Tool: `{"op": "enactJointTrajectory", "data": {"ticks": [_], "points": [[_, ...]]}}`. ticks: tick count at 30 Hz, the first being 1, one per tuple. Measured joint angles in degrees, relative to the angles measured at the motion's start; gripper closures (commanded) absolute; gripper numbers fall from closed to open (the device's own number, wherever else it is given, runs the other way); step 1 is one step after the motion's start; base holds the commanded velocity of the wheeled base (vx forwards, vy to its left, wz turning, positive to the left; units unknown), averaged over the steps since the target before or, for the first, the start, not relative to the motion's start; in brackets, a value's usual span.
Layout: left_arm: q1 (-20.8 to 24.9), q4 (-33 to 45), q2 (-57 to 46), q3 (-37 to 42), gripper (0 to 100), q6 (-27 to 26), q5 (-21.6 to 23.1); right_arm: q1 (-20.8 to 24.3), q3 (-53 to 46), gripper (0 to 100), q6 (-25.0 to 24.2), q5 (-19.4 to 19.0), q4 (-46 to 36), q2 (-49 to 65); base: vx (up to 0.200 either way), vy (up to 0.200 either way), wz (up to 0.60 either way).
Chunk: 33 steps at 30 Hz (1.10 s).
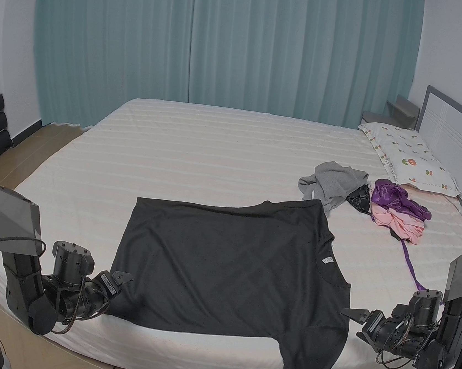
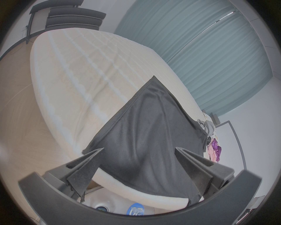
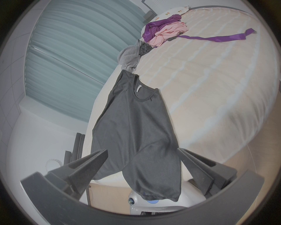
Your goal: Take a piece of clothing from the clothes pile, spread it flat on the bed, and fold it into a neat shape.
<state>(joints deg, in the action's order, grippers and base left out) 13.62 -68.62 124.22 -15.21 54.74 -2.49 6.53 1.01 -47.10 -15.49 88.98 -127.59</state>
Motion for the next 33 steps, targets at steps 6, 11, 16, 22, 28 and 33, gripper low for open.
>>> {"op": "enactJointTrajectory", "data": {"ticks": [6,11,16,22,28,33], "points": [[-1.9,-0.1,0.3,-0.3,0,-0.4,0.4,0.0,0.0,0,0.0,0.0,0.0,0.0,0.0,0.0,0.0],[-3.2,-0.3,2.1,-0.9,0,-2.0,0.5,0.0,0.0,0,0.0,0.0,0.0,-0.2,0.0,0.0,0.0],[-3.8,-1.7,4.6,-1.3,0,-4.6,0.4,0.1,0.0,0,0.0,0.0,0.0,-0.3,0.0,0.0,0.0],[-3.8,-4.7,7.0,-1.4,0,-5.4,0.1,0.1,0.0,0,-0.1,0.0,0.0,-0.4,0.0,0.0,0.0],[-3.7,-4.9,8.7,-1.0,0,-8.9,-0.4,0.1,0.0,0,0.0,0.0,0.0,-0.5,0.0,0.0,0.0],[-3.5,-4.9,9.5,-1.0,100,-9.5,-0.7,0.1,0.0,0,-0.1,0.0,0.0,-0.5,0.0,0.0,0.0]]}}
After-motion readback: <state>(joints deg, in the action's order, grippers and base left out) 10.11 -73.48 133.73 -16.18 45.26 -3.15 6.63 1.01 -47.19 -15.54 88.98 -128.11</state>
